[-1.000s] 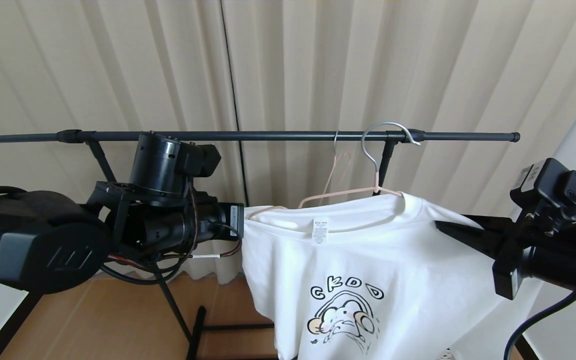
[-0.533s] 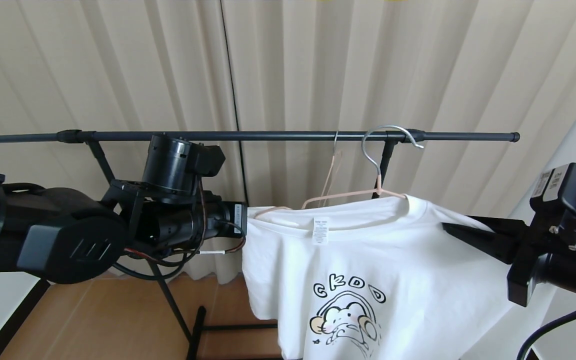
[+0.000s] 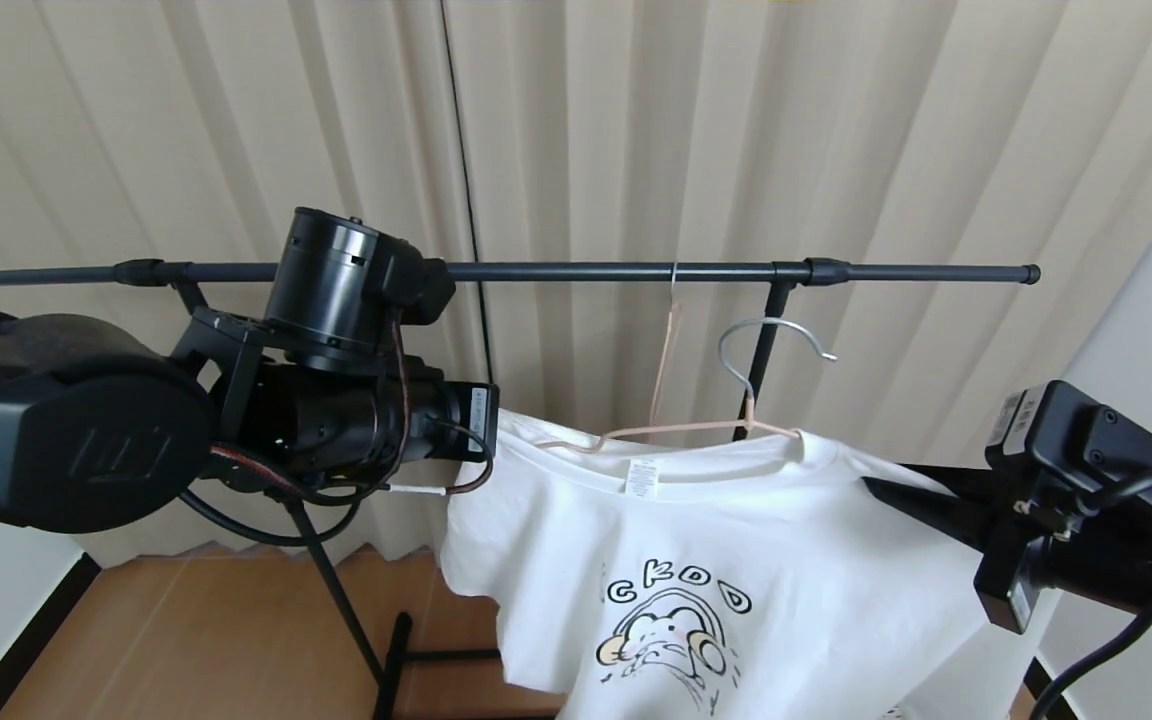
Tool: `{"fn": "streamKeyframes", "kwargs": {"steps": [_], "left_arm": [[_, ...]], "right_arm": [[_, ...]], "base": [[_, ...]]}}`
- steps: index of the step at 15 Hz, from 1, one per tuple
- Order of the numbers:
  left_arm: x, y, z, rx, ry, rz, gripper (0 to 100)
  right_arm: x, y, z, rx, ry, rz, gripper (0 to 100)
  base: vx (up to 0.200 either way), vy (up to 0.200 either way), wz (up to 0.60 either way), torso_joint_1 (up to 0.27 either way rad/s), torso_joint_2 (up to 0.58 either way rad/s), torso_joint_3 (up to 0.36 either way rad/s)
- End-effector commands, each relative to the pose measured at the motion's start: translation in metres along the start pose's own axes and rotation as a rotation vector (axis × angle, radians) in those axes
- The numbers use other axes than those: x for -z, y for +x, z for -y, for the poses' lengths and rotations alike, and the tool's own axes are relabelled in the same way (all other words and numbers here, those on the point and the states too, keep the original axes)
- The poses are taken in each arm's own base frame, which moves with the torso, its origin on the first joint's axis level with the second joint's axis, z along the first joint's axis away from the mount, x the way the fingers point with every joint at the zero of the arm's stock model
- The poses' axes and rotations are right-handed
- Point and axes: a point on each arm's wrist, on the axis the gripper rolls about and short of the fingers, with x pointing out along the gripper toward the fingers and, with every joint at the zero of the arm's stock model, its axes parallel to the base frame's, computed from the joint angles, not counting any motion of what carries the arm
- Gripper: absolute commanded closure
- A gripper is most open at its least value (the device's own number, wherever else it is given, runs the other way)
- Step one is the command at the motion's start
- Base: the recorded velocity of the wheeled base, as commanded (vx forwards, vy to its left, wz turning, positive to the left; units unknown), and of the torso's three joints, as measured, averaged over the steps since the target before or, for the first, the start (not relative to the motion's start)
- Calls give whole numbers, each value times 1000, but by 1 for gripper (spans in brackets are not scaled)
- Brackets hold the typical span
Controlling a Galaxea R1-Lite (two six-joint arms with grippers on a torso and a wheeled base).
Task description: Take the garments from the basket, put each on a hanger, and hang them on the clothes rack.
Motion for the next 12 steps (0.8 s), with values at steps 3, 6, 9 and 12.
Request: {"fn": "streamKeyframes", "kwargs": {"steps": [3, 6, 9, 12], "left_arm": [[-1, -8, 13, 23, 42, 10, 100], [-2, -14, 23, 33, 80, 14, 100], [-6, -18, 29, 50, 89, 17, 100], [-7, -24, 40, 53, 115, 1, 100]], "right_arm": [[5, 20, 0, 4, 4, -11, 100], [6, 34, 1, 49, 38, -14, 100], [5, 41, -4, 29, 61, -19, 100], [0, 55, -9, 74, 122, 16, 100]], "base": [[0, 0, 0, 0, 0, 0], [0, 0, 0, 0, 0, 0], [0, 0, 0, 0, 0, 0], [0, 0, 0, 0, 0, 0]]}}
